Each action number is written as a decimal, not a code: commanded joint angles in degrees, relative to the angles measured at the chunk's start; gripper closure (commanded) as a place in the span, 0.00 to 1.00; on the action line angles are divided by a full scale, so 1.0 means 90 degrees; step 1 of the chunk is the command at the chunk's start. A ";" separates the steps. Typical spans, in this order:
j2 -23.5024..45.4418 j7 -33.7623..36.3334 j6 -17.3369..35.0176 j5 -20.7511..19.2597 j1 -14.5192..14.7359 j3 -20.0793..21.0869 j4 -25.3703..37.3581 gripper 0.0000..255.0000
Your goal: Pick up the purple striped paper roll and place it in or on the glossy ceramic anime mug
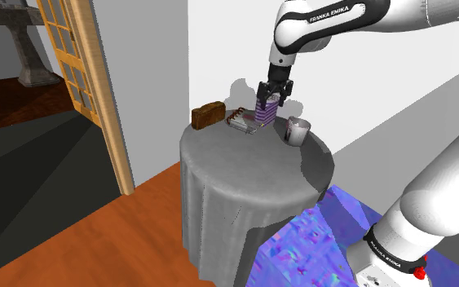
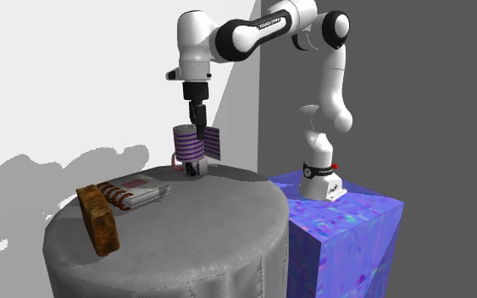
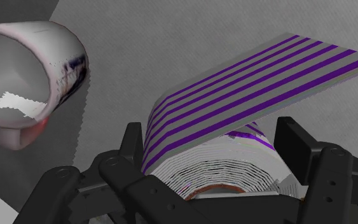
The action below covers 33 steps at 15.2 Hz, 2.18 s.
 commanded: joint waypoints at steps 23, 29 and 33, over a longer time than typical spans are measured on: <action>0.0026 -0.2284 -0.1064 -0.0104 -0.1035 -0.1260 0.1139 1.00; 0.0105 -0.2426 -0.0668 -0.0099 -0.1106 -0.1342 0.0824 1.00; 0.0146 -0.2425 -0.0330 -0.0095 -0.1108 -0.1346 0.0527 1.00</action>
